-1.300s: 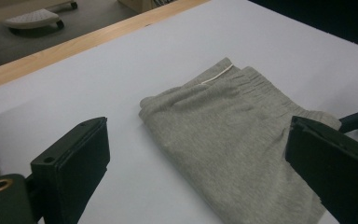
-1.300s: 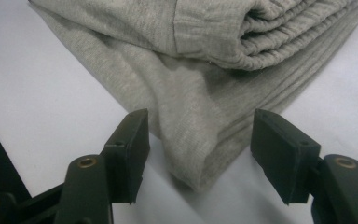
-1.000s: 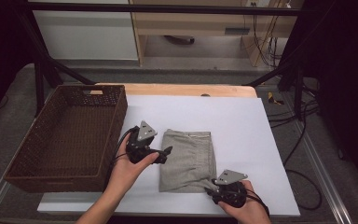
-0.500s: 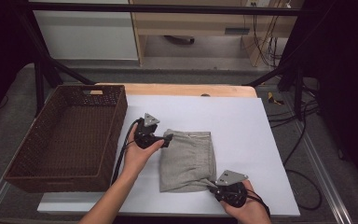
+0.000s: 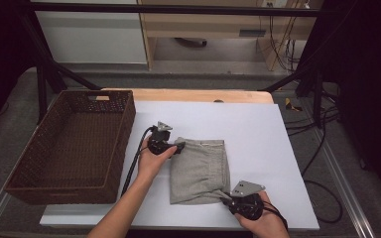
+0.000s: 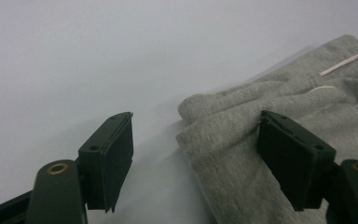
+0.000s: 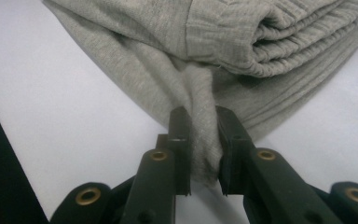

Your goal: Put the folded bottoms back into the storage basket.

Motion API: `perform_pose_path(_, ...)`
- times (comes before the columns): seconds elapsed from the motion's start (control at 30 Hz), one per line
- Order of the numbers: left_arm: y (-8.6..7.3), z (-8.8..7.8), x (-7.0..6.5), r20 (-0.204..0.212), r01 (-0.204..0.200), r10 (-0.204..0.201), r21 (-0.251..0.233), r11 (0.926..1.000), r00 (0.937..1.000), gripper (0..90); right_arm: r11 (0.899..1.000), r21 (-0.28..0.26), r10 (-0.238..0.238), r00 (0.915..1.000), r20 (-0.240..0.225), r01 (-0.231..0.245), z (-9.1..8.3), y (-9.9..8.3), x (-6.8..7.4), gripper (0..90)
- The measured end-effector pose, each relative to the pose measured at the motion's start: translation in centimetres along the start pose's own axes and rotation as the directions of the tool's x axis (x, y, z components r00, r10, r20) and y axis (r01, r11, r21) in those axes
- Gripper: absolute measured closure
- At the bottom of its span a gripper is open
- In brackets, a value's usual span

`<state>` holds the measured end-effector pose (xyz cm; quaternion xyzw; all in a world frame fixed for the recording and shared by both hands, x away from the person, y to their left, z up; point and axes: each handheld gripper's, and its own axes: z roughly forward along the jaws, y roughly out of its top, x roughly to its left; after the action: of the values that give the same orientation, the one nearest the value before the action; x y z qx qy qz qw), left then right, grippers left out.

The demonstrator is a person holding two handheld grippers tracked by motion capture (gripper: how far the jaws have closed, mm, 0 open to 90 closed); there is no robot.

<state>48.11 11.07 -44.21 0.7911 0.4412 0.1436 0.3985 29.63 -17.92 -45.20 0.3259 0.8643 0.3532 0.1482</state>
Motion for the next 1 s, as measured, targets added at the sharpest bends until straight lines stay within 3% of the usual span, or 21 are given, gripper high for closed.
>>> perform_pose_path(0.17, -0.2, 0.6, 0.5, 0.046, 0.059, -0.06, 0.014, 0.9981, 0.9972, 32.2, 1.0, -0.006, 0.004, 1.0, -0.003, -0.004, 0.0, 0.0, -0.1, 77.3)
perform_pose_path(0.33, -0.4, 1.2, 0.1, 0.059, 0.053, -0.055, 0.028, 0.9982, 0.9968, 33.4, 1.0, -0.005, 0.008, 1.0, -0.004, -0.008, 0.0, 0.0, -0.1, 77.2)
perform_pose_path(0.43, -0.4, 1.2, -0.1, 0.091, 0.068, -0.07, 0.029, 0.9973, 0.9934, 46.6, 1.0, -0.005, 0.011, 0.9999, -0.008, -0.011, 0.0, 0.0, -0.1, 77.2)
perform_pose_path(0.53, -0.4, 1.2, -0.1, 0.117, 0.107, -0.11, 0.037, 0.9936, 0.987, 52.0, 1.0, -0.005, 0.018, 0.9998, -0.013, -0.018, 0.0, 0.0, -0.2, 77.7)
perform_pose_path(0.63, -0.4, 1.1, 0.0, 0.143, 0.135, -0.142, 0.058, 0.9891, 0.9795, 63.6, 1.0, -0.007, 0.015, 0.9996, -0.022, -0.015, -0.1, 0.1, -0.2, 80.9)
perform_pose_path(0.73, -0.3, 1.0, 0.1, 0.153, 0.145, -0.153, 0.063, 0.9874, 0.9763, 68.1, 1.0, -0.011, 0.015, 0.9995, -0.026, -0.015, -0.1, 0.2, -0.2, 81.9)
perform_pose_path(0.9, -0.1, 0.4, -0.2, 0.152, 0.132, -0.138, 0.054, 0.9898, 0.9786, 72.4, 0.999, -0.039, 0.011, 0.9995, -0.029, -0.013, -0.5, 0.5, -0.2, 83.0)
perform_pose_path(1.0, 0.3, -0.2, -0.2, 0.172, 0.142, -0.146, 0.038, 0.9892, 0.9742, 73.1, 0.998, -0.069, 0.005, 0.9998, -0.022, -0.006, -1.1, 1.1, -0.1, 83.5)
